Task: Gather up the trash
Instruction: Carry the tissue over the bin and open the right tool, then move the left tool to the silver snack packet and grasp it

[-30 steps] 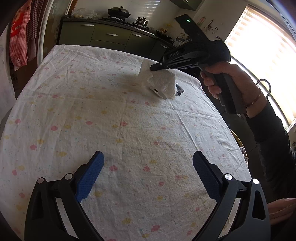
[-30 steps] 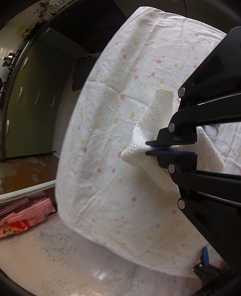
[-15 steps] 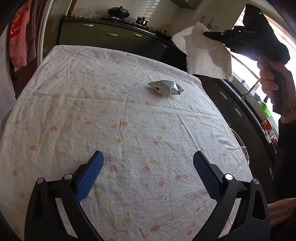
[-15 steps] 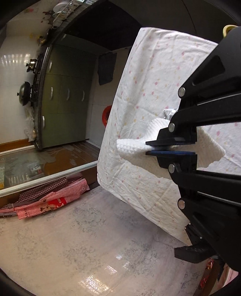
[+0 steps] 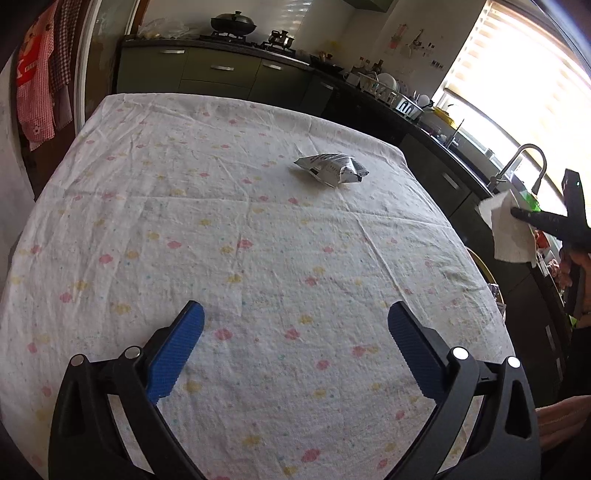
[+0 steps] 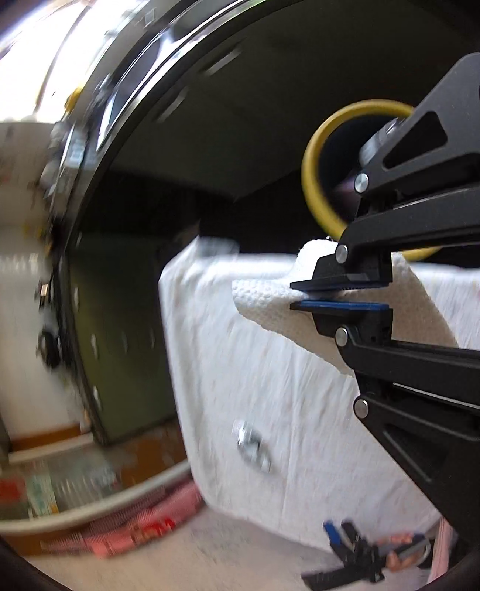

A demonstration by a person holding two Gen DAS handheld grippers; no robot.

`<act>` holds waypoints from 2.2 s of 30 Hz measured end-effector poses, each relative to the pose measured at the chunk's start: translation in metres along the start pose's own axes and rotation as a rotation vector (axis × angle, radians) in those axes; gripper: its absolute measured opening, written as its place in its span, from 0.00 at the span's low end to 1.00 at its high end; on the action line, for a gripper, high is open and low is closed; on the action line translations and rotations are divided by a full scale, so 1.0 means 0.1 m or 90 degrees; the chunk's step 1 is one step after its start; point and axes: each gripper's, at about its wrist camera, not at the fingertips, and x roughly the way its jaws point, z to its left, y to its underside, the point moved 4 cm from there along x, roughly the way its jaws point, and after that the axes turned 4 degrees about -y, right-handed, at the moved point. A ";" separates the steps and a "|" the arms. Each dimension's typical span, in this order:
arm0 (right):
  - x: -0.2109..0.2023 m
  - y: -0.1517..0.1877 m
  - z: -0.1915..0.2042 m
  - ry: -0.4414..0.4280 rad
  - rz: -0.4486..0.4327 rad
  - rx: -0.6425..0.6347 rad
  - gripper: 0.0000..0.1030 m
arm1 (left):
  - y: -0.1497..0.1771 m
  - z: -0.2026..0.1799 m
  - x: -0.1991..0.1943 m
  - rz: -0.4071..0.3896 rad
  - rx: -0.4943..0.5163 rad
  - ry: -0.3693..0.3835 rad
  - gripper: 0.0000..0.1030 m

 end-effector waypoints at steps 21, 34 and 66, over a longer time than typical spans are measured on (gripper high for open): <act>0.42 0.65 -1.34 0.156 0.029 0.161 0.42 | 0.01 -0.10 0.05 0.015 0.040 -0.049 0.95; 0.14 1.06 -0.31 0.022 -0.034 0.075 0.56 | -0.74 -0.82 0.28 0.034 0.195 0.015 0.95; 0.35 1.02 0.14 -0.062 -0.003 0.084 0.62 | -1.47 -0.90 1.63 0.118 0.442 0.035 0.68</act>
